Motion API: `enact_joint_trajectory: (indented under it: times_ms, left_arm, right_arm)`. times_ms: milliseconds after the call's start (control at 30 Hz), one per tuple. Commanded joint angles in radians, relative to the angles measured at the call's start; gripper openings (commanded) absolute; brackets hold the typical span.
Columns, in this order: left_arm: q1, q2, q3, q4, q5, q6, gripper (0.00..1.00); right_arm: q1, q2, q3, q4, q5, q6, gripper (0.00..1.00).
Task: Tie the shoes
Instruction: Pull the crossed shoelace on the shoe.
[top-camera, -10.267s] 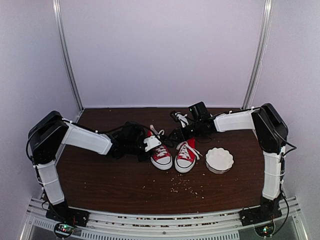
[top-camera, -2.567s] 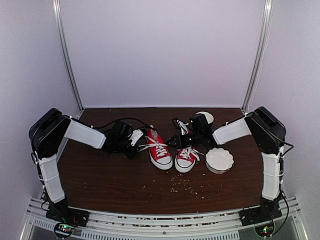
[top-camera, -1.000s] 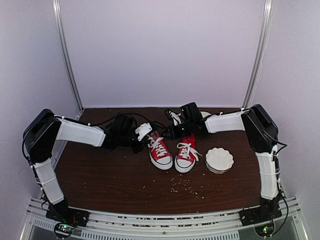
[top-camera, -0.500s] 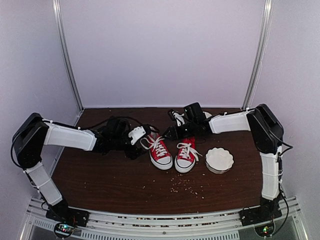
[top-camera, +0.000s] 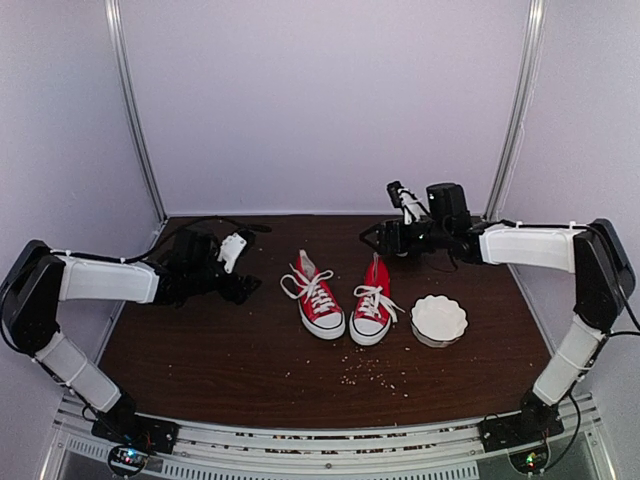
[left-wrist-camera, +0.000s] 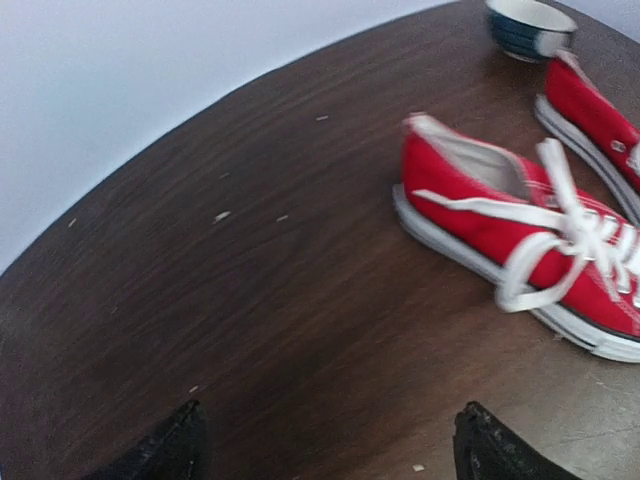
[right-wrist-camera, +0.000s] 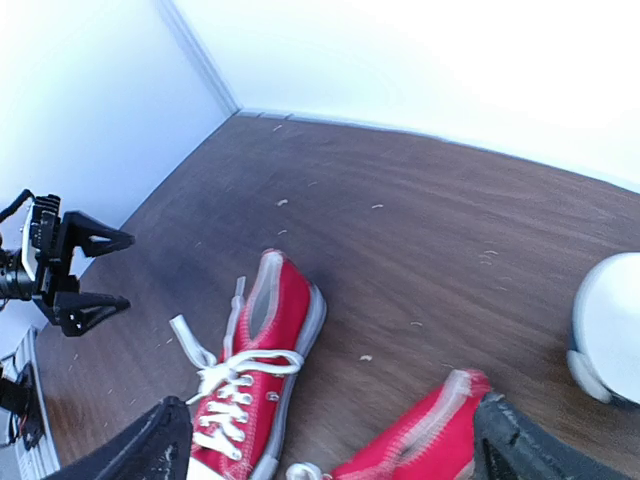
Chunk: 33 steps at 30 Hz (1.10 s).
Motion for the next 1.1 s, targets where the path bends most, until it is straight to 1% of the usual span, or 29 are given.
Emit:
enact_joint_trajectory:
  times_ms: [0, 100, 167, 200, 233, 267, 300, 333, 367, 433, 467, 533, 633, 733, 767, 800, 967, 1000, 1067]
  left_arm:
    - [0.102, -0.060, -0.089, 0.099, -0.114, -0.181, 0.87]
    - [0.136, -0.093, -0.131, 0.108, -0.180, -0.206, 0.92]
    - [0.144, -0.102, -0.142, 0.101, -0.236, -0.223, 0.93]
    - [0.144, -0.112, -0.155, 0.112, -0.232, -0.223, 0.97]
    - [0.142, -0.130, -0.181, 0.147, -0.192, -0.214, 0.98]
    - [0.135, -0.155, -0.218, 0.212, -0.118, -0.199, 0.98]
    - [0.114, -0.183, -0.258, 0.283, -0.042, -0.165, 0.98]
    - [0.073, -0.204, -0.286, 0.346, -0.010, -0.123, 0.98]
    - [0.019, -0.214, -0.288, 0.358, -0.034, -0.078, 0.98]
    - [-0.107, -0.174, -0.215, 0.253, -0.098, 0.012, 0.97]
    - [-0.157, -0.137, -0.183, 0.226, -0.109, 0.040, 0.98]
    - [-0.227, -0.068, -0.151, 0.235, -0.102, 0.072, 0.98]
    - [-0.277, 0.015, -0.130, 0.297, -0.043, 0.099, 0.98]
    - [-0.293, 0.092, -0.078, 0.309, -0.012, 0.119, 0.98]
    - [-0.292, 0.123, -0.052, 0.294, -0.009, 0.125, 0.96]
    - [-0.294, 0.150, -0.021, 0.272, 0.000, 0.133, 0.91]
    - [-0.294, 0.239, 0.100, 0.200, 0.021, 0.139, 0.39]
    - [-0.293, 0.252, 0.117, 0.190, 0.017, 0.137, 0.35]
    - [-0.292, 0.276, 0.165, 0.153, 0.018, 0.140, 0.35]
  right_arm:
    - [-0.091, -0.113, -0.138, 0.118, 0.096, 0.046, 1.00]
    - [-0.127, -0.189, -0.239, 0.132, 0.180, 0.044, 1.00]
    - [-0.136, -0.242, -0.303, 0.175, 0.247, 0.049, 0.99]
    - [-0.140, -0.265, -0.330, 0.198, 0.266, 0.042, 1.00]
    - [-0.141, -0.292, -0.355, 0.217, 0.287, 0.032, 0.99]
    - [-0.141, -0.315, -0.371, 0.227, 0.323, 0.030, 0.99]
    - [-0.141, -0.343, -0.384, 0.238, 0.344, 0.013, 1.00]
    - [-0.141, -0.372, -0.404, 0.262, 0.351, -0.008, 1.00]
    - [-0.142, -0.397, -0.428, 0.304, 0.363, -0.018, 0.99]
    - [-0.144, -0.450, -0.493, 0.420, 0.393, 0.031, 0.99]
    - [-0.147, -0.463, -0.517, 0.470, 0.386, 0.045, 0.99]
    - [-0.150, -0.479, -0.557, 0.537, 0.364, 0.085, 1.00]
    - [-0.152, -0.465, -0.585, 0.595, 0.312, 0.107, 0.99]
    - [-0.153, -0.437, -0.547, 0.530, 0.232, 0.076, 0.99]
    - [-0.154, -0.428, -0.534, 0.510, 0.229, 0.076, 0.96]
    - [-0.155, -0.422, -0.526, 0.497, 0.231, 0.079, 0.94]
    - [-0.158, -0.404, -0.512, 0.476, 0.222, 0.081, 0.92]
    - [-0.159, -0.402, -0.512, 0.473, 0.219, 0.081, 0.92]
    - [-0.159, -0.395, -0.508, 0.466, 0.216, 0.081, 0.92]
